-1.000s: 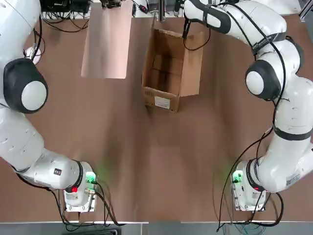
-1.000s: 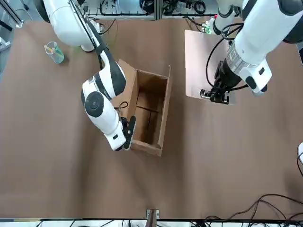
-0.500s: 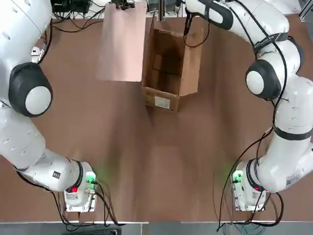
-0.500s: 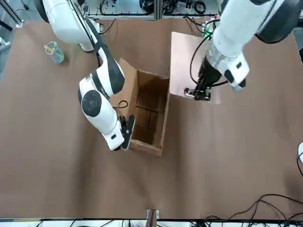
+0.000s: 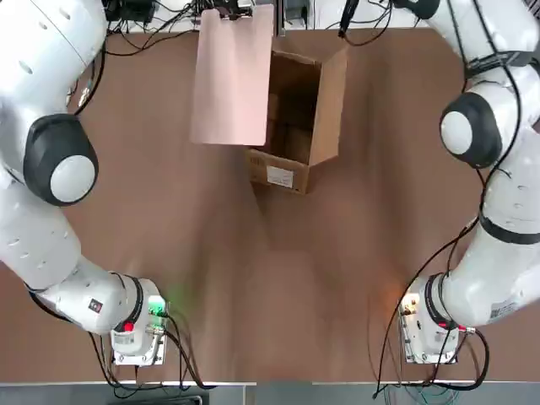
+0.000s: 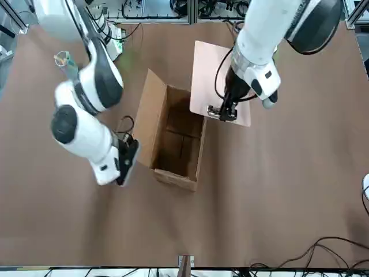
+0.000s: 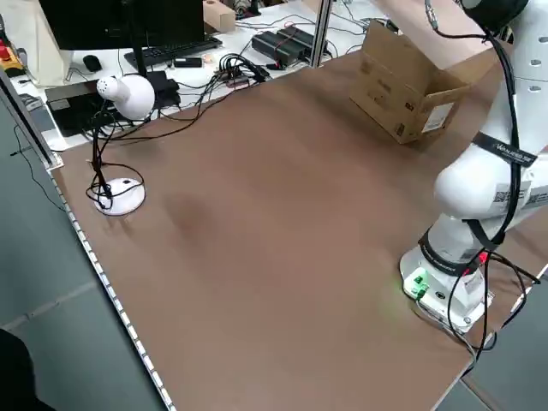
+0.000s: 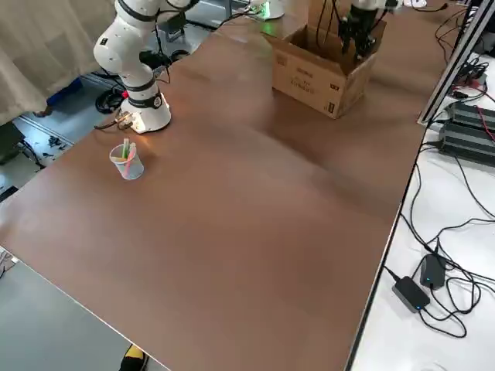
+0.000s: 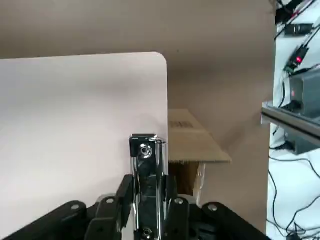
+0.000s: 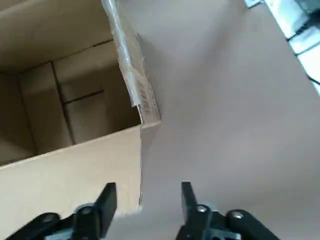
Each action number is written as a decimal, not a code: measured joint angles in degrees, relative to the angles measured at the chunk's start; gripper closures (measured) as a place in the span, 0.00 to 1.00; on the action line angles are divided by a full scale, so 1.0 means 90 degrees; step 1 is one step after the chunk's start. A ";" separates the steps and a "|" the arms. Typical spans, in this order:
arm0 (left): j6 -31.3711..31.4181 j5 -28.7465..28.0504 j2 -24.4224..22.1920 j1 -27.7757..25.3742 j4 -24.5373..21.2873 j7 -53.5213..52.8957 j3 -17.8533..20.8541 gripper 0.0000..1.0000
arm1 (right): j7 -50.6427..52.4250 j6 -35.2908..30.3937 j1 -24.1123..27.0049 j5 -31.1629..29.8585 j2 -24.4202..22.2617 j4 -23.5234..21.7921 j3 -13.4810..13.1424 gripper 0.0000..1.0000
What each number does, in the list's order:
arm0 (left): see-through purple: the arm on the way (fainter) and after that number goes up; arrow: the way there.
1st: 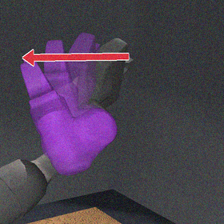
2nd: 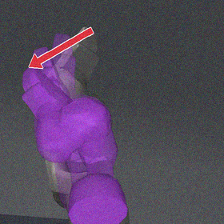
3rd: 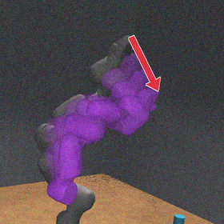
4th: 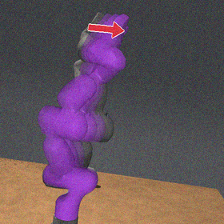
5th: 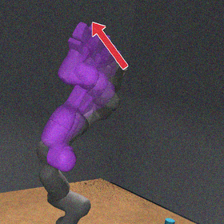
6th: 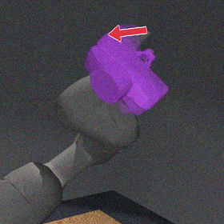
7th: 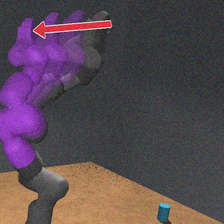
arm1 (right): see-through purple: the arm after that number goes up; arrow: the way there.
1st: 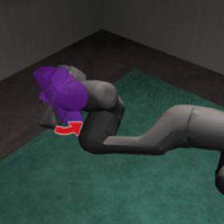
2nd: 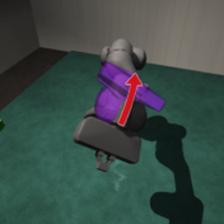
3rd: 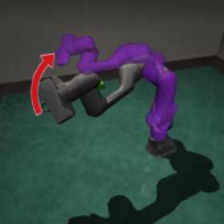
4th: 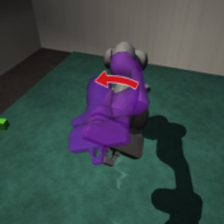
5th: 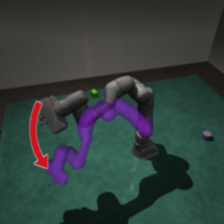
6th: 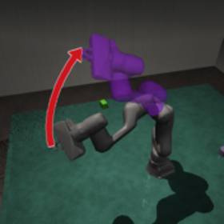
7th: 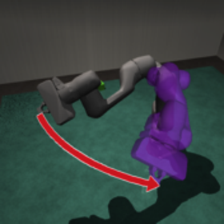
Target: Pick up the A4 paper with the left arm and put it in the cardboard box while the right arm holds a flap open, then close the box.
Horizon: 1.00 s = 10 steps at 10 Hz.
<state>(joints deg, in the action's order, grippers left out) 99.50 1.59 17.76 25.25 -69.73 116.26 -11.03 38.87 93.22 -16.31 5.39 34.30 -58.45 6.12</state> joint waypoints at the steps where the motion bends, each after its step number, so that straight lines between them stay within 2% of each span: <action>1: 0.0093 0.0000 0.0011 0.0116 0.0014 0.0058 -0.0001 0.70 | -0.0124 -0.0257 0.0124 0.0035 -0.0246 0.0015 -0.0005 0.26; 3: 0.0260 0.0000 0.0013 0.0278 0.0045 0.0166 -0.0001 0.70 | -0.0205 -0.0569 0.0594 0.0187 -0.0594 0.0017 -0.0023 0.20; 6: 0.0819 0.0000 0.0034 0.0325 0.0057 0.0280 -0.0002 0.70 | -0.0188 -0.0707 0.1782 0.0295 -0.0758 0.0016 -0.0060 0.10; 7: 0.1041 0.0010 0.0044 0.0365 0.0061 0.0322 -0.0003 0.70 | -0.0178 -0.0712 0.2129 0.0297 -0.0770 0.0016 -0.0073 0.00; 9: 0.1360 0.0076 0.0093 0.0532 0.0062 0.0458 -0.0006 0.70 | -0.0175 -0.0710 0.2613 0.0146 -0.0772 0.0012 -0.0092 0.00; 10: 0.1496 0.0128 0.0149 0.0628 0.0062 0.0476 -0.0006 0.70 | -0.0191 -0.0662 0.2703 -0.0147 -0.0772 0.0010 -0.0094 0.00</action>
<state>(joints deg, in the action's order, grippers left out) 112.96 2.74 19.10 30.90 -69.17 120.55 -11.09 37.14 87.26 8.02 4.06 27.35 -58.35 5.28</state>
